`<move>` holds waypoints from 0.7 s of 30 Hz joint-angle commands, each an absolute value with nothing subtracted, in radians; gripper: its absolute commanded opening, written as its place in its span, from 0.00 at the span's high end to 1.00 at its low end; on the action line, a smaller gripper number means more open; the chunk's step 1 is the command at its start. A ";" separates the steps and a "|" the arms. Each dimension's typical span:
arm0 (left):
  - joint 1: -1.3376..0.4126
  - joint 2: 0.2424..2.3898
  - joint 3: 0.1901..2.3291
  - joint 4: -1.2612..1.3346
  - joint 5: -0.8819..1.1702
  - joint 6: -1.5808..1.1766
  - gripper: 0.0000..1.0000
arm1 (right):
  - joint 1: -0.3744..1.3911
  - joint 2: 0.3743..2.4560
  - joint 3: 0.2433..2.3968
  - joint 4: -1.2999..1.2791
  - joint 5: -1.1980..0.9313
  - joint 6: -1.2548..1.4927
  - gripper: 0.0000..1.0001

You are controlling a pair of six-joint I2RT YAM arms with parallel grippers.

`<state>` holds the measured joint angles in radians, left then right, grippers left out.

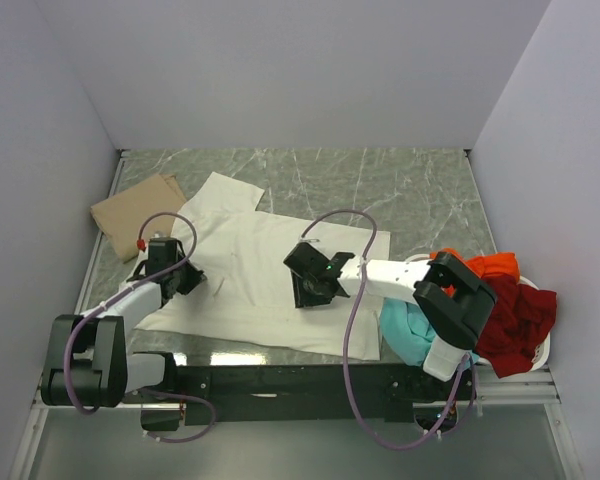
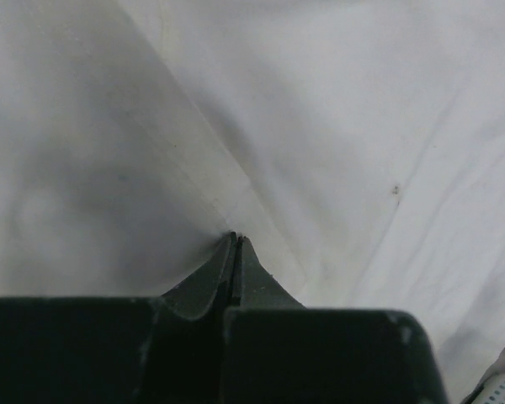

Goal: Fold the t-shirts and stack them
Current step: Fold the tshirt

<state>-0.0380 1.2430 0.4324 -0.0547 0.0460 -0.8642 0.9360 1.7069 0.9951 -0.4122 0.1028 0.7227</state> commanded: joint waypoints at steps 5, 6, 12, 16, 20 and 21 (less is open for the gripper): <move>-0.025 1.203 0.436 -0.270 -0.087 -0.960 1.00 | 1.003 1.709 0.971 -0.453 0.072 0.741 0.53; -0.022 1.195 0.424 -0.299 -0.092 -0.971 1.00 | 1.009 1.709 0.971 -0.465 0.072 0.744 0.53; -0.021 1.077 0.370 -0.382 -0.097 -1.042 1.00 | 1.055 1.690 0.957 -0.498 0.074 0.764 0.53; -0.020 1.002 0.371 -0.461 -0.136 -1.061 1.00 | 1.068 1.680 0.950 -0.518 0.077 0.767 0.53; -0.020 0.931 0.399 -0.534 -0.158 -1.091 1.00 | 1.068 1.661 0.951 -0.528 0.078 0.764 0.52; -0.020 0.908 0.406 -0.543 -0.160 -1.095 1.00 | 1.068 1.655 0.968 -0.531 0.080 0.759 0.52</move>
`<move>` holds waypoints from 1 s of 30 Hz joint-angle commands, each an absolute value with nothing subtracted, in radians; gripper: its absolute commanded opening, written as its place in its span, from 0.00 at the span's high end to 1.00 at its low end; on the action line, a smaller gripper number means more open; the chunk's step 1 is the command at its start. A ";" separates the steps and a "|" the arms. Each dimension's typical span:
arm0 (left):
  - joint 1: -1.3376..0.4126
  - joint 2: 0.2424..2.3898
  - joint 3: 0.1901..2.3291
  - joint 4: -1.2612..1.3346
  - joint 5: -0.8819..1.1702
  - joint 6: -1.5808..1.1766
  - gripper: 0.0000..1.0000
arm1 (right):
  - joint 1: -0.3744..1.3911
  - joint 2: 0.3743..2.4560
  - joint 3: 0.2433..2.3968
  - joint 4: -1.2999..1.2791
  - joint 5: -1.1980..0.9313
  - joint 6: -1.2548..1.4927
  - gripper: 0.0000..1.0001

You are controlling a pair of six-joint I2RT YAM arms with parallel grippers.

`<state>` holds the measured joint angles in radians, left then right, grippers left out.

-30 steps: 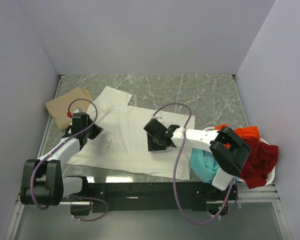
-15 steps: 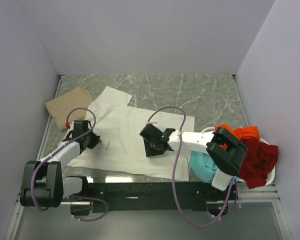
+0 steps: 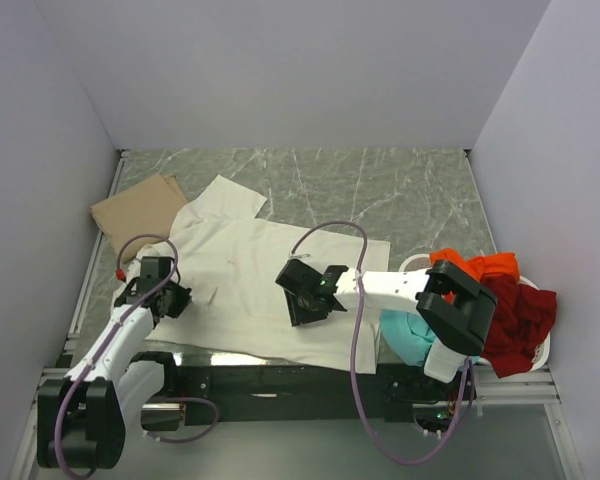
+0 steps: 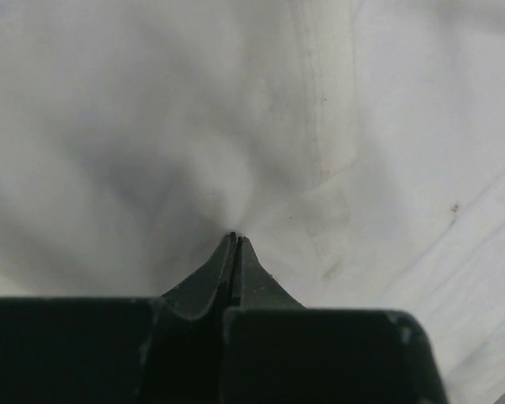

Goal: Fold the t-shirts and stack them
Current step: Fold the tshirt

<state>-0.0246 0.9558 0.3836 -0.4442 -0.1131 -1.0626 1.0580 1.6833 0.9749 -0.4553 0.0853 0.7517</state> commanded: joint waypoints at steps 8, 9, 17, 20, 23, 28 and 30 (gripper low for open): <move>-0.021 0.926 0.628 -0.534 -0.204 -1.045 1.00 | 0.950 1.603 1.131 -0.643 0.118 0.695 0.48; -0.021 0.952 0.647 -0.506 -0.206 -1.023 1.00 | 0.880 1.594 1.126 -0.634 0.115 0.674 0.47; -0.037 1.199 0.937 -0.397 -0.235 -0.829 1.00 | 0.515 1.666 1.286 -0.659 0.146 0.549 0.47; -0.043 1.311 1.044 -0.286 -0.138 -0.693 1.00 | 0.412 1.712 1.325 -0.609 0.153 0.534 0.47; -0.043 1.463 1.191 -0.248 -0.083 -0.601 1.00 | 0.347 1.765 1.362 -0.592 0.169 0.528 0.47; -0.043 1.776 1.514 -0.371 0.011 -0.540 1.00 | 0.247 1.841 1.451 -0.692 0.176 0.517 0.48; -0.043 1.856 1.589 -0.327 0.031 -0.529 1.00 | 0.218 1.838 1.436 -0.681 0.190 0.502 0.48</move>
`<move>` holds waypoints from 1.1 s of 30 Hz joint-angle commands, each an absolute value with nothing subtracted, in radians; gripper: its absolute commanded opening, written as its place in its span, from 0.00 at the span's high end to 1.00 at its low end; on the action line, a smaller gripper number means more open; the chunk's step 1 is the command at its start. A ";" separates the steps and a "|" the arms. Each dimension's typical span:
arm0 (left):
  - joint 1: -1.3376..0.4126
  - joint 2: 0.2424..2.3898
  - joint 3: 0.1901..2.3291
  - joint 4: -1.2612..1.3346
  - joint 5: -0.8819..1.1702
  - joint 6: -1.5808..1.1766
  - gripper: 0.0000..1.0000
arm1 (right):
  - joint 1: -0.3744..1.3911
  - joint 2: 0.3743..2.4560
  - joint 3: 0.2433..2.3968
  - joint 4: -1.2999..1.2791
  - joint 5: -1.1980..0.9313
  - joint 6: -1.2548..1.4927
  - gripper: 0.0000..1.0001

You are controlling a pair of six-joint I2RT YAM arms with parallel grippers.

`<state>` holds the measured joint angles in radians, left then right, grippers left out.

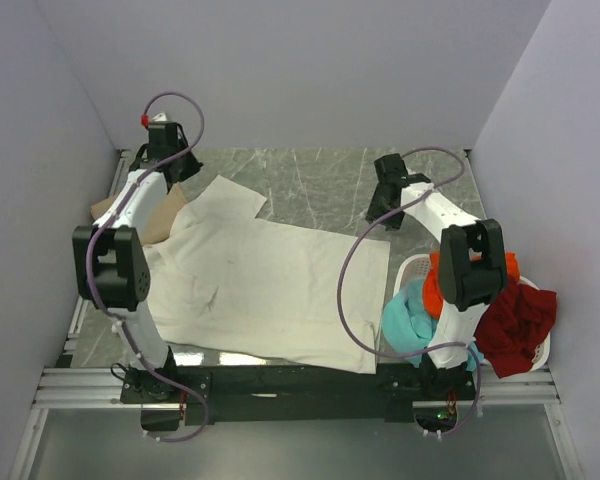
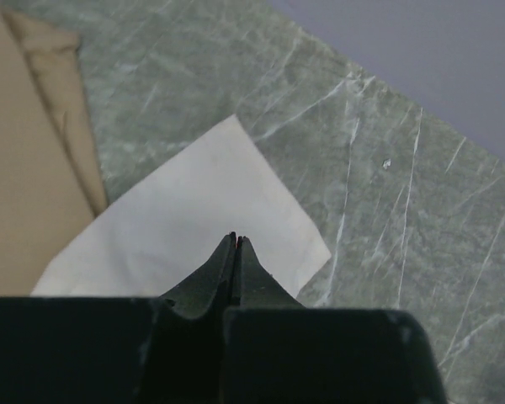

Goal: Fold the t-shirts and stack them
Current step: Fold the tshirt

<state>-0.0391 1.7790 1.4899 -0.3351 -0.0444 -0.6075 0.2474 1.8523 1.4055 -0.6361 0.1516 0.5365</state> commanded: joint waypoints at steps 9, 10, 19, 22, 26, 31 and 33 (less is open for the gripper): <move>-0.052 2.101 1.827 -0.336 0.117 -0.558 0.89 | 0.170 1.870 1.425 -0.715 0.199 0.474 0.48; -0.052 2.117 1.857 -0.350 0.118 -0.566 0.89 | 0.166 1.893 1.424 -0.715 0.193 0.471 0.48; -0.084 2.203 1.920 -0.325 0.144 -0.571 0.87 | 0.143 1.964 1.376 -0.644 0.167 0.469 0.51; -0.092 2.236 1.950 -0.339 0.144 -0.569 0.87 | 0.137 1.960 1.367 -0.640 0.167 0.469 0.53; -0.098 2.270 1.973 -0.347 0.132 -0.565 0.87 | 0.135 1.965 1.353 -0.644 0.155 0.459 0.59; -0.101 2.309 2.025 -0.370 0.097 -0.554 0.83 | 0.133 1.962 1.336 -0.652 0.121 0.453 0.67; -0.100 2.330 2.039 -0.379 0.071 -0.554 0.81 | 0.133 1.957 1.328 -0.650 0.115 0.451 0.73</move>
<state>-0.0990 2.3138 1.9766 -0.3706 0.1078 -0.5686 0.1410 1.9755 1.3663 -0.6380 0.1303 0.4664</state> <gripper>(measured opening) 0.186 0.283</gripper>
